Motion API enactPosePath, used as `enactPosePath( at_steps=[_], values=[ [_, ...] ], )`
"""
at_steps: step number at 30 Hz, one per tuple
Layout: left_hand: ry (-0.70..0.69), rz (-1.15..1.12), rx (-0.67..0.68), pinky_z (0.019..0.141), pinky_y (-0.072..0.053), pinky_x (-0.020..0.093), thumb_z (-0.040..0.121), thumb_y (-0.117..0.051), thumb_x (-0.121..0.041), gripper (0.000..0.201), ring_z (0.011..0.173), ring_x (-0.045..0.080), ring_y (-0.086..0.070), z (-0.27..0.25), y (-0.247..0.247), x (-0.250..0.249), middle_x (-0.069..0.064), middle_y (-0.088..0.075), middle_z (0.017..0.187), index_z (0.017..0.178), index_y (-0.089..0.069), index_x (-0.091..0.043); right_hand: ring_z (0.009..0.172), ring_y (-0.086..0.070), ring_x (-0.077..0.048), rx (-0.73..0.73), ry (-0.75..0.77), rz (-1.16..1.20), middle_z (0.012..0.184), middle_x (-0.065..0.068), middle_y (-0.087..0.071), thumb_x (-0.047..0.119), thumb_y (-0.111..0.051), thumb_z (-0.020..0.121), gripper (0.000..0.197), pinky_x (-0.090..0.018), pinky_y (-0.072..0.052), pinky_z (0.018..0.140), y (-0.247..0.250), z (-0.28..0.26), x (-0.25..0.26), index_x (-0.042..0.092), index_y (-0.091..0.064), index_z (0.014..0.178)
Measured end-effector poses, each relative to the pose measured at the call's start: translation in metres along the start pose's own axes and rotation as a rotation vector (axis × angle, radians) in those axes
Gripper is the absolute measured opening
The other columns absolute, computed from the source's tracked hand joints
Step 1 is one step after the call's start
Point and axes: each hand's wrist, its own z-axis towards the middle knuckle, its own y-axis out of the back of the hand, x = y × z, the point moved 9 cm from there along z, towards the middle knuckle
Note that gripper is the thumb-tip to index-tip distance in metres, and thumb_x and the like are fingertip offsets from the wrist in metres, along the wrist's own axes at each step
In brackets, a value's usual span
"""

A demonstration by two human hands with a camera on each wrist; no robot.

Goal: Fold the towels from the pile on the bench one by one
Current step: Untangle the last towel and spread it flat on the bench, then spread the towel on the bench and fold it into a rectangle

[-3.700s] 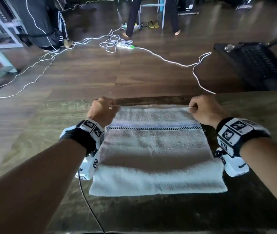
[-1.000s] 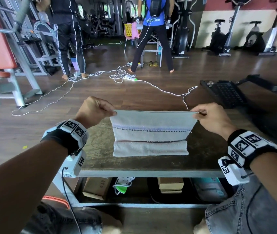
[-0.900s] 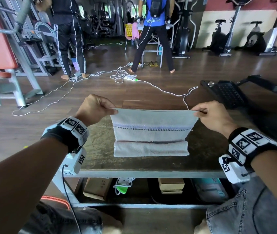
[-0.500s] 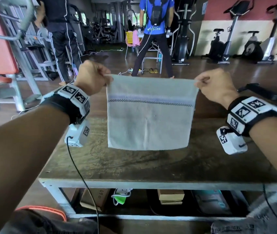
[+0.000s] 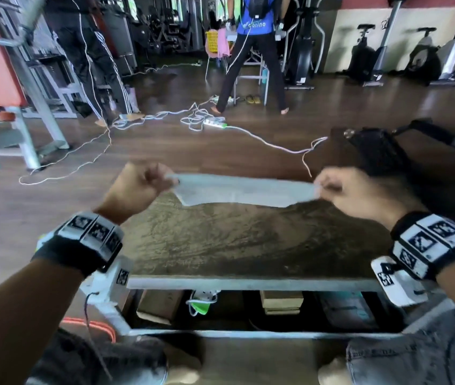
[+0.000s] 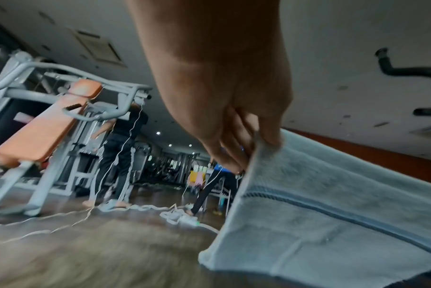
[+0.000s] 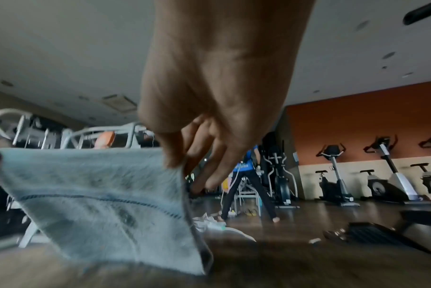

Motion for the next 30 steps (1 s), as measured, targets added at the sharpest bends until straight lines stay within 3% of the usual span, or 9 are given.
enactPosePath(
  at_steps=[2,4,7,10,13,18,24,27,30],
  values=[
    [0.074,0.037,0.193,0.069,-0.050,0.018,0.076,-0.076,0.002,0.011,0.068,-0.003,-0.064,-0.034,-0.029,0.033,-0.020,-0.072,0.073,0.075,-0.072,-0.009,0.081,-0.070,-0.007,0.264,-0.024,0.046,0.084,0.006,-0.075,0.008,-0.073,0.087,0.020,-0.035,-0.055,0.083,-0.043,-0.030,-0.017,0.026,-0.069,0.080],
    [0.245,0.103,0.339,0.062,-0.050,0.008,0.075,-0.078,0.002,0.016,0.062,-0.007,-0.065,-0.066,-0.052,0.066,-0.018,-0.071,0.064,0.072,-0.071,-0.012,0.073,-0.066,-0.002,0.459,-0.075,0.046,0.083,0.004,-0.075,0.011,-0.073,0.088,0.014,-0.024,-0.050,0.074,-0.077,-0.056,-0.027,0.023,-0.070,0.083],
    [0.453,0.100,0.540,0.065,-0.059,0.021,0.078,-0.079,-0.006,0.006,0.069,0.010,-0.072,-0.105,-0.076,0.096,0.007,-0.076,0.077,0.080,-0.073,-0.005,0.071,-0.066,-0.005,0.663,-0.146,0.075,0.083,-0.003,-0.076,0.012,-0.072,0.090,0.003,-0.019,-0.049,0.070,-0.115,-0.079,-0.040,0.010,-0.071,0.092],
    [0.460,0.116,0.562,0.065,-0.058,0.023,0.078,-0.080,-0.010,0.004,0.074,0.015,-0.074,-0.110,-0.080,0.103,0.008,-0.076,0.081,0.080,-0.076,-0.010,0.069,-0.067,-0.009,0.761,-0.232,0.083,0.078,-0.003,-0.074,0.012,-0.070,0.092,0.013,-0.020,-0.047,0.063,-0.132,-0.083,-0.054,0.001,-0.068,0.100],
    [0.492,0.076,0.478,0.070,-0.061,0.033,0.076,-0.081,-0.012,0.008,0.077,0.019,-0.074,-0.096,-0.074,0.109,0.006,-0.076,0.080,0.083,-0.077,-0.009,0.073,-0.073,-0.013,0.667,-0.241,0.067,0.081,-0.003,-0.076,0.013,-0.069,0.093,0.008,-0.023,-0.051,0.065,-0.128,-0.065,-0.057,0.006,-0.070,0.095],
    [0.389,0.103,0.280,0.067,-0.062,0.036,0.077,-0.080,-0.012,0.006,0.068,0.018,-0.074,-0.045,-0.069,0.111,-0.005,-0.073,0.065,0.077,-0.074,-0.014,0.078,-0.070,-0.017,0.285,-0.222,0.064,0.083,0.001,-0.074,0.011,-0.070,0.090,0.010,-0.038,-0.057,0.079,-0.105,-0.014,-0.059,0.020,-0.071,0.085],
    [0.369,0.240,0.206,0.060,-0.059,0.028,0.081,-0.077,-0.019,0.007,0.062,0.016,-0.070,0.003,-0.082,0.125,0.004,-0.072,0.070,0.081,-0.074,-0.013,0.077,-0.061,0.002,0.128,-0.244,-0.117,0.083,0.012,-0.070,0.020,-0.072,0.089,0.004,-0.014,-0.041,0.062,-0.106,0.029,-0.070,0.022,-0.076,0.090],
    [0.362,0.320,0.172,0.050,-0.047,0.018,0.084,-0.075,-0.022,0.009,0.062,0.011,-0.066,0.018,-0.091,0.133,0.000,-0.070,0.073,0.084,-0.073,-0.013,0.081,-0.066,-0.006,0.092,-0.288,-0.125,0.086,0.007,-0.073,0.018,-0.071,0.090,0.005,-0.017,-0.044,0.064,-0.118,0.046,-0.080,0.020,-0.076,0.089],
    [0.359,0.360,0.135,0.052,-0.044,0.016,0.085,-0.074,-0.023,0.011,0.068,0.010,-0.064,0.029,-0.099,0.142,0.000,-0.069,0.078,0.087,-0.074,-0.012,0.084,-0.068,-0.012,0.069,-0.317,-0.152,0.087,0.005,-0.074,0.016,-0.069,0.090,0.008,-0.024,-0.047,0.072,-0.129,0.058,-0.091,0.019,-0.076,0.087]
  ],
)
